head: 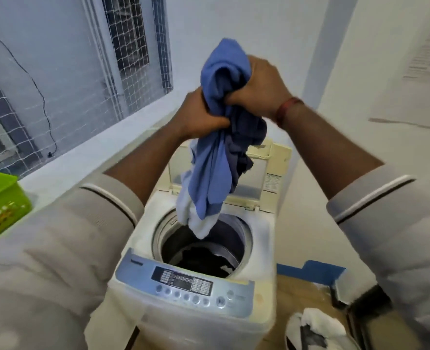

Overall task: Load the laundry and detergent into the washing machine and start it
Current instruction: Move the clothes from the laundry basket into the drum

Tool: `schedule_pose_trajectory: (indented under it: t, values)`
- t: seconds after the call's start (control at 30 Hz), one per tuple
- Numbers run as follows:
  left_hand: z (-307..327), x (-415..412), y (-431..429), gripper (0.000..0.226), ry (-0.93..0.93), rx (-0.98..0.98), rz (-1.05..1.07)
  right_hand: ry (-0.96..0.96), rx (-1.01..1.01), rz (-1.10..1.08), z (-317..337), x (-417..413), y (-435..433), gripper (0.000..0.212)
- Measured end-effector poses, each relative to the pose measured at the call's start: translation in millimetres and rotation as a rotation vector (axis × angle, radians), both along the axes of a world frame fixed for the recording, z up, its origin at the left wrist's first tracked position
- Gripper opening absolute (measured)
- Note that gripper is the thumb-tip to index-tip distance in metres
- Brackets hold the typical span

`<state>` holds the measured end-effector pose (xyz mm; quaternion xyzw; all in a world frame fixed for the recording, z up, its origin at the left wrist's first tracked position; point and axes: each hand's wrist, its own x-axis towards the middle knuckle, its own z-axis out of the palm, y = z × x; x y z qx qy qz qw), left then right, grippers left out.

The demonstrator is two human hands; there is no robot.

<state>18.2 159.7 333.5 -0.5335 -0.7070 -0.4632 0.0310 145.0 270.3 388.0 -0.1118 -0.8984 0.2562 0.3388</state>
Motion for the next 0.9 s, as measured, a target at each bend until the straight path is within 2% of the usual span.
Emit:
schedule_pose_trajectory:
  t: [0.07, 0.17, 0.27, 0.33, 0.4, 0.47, 0.53, 0.67, 0.9]
  values:
    - [-38.5, -19.3, -3.1, 0.06, -0.067, -0.032, -0.023, -0.047, -0.036, 0.007, -38.8, -24.4, 0.5, 0.044]
    - [-108.7, -39.1, -6.7, 0.042, -0.2, -0.155, -0.049, -0.144, -0.099, 0.005, -107.0, -49.1, 3.7, 0.049]
    - [-183.1, -50.9, -3.0, 0.041, -0.286, -0.427, -0.086, -0.342, -0.152, 0.001, -183.1, -59.6, 1.3, 0.054]
    - [-221.8, -51.5, -8.8, 0.053, -0.288, -0.642, -0.105, -0.516, -0.203, -0.021, -235.6, -58.9, -0.1, 0.07]
    - [-257.1, -48.7, -24.6, 0.074, -0.219, -0.778, -0.101, -0.68, -0.281, -0.062, -282.9, -49.3, -0.5, 0.093]
    - [-290.9, -45.3, -43.9, 0.106, -0.173, -0.822, -0.02, -0.794, -0.307, -0.116, -322.0, -33.0, -1.6, 0.107]
    - [-314.3, -43.7, -53.8, 0.122, -0.086, -0.852, 0.086, -0.862, -0.245, -0.167, -349.7, -17.2, -2.9, 0.109]
    - [-323.8, -38.6, -53.2, 0.121, 0.127, -0.875, 0.098, -0.908, -0.178, -0.23, -370.4, -1.7, -6.4, 0.111]
    - [-318.4, -18.1, -21.8, 0.118, 0.202, -0.815, 0.056, -0.836, -0.137, -0.294, -358.3, 26.9, 8.5, 0.107]
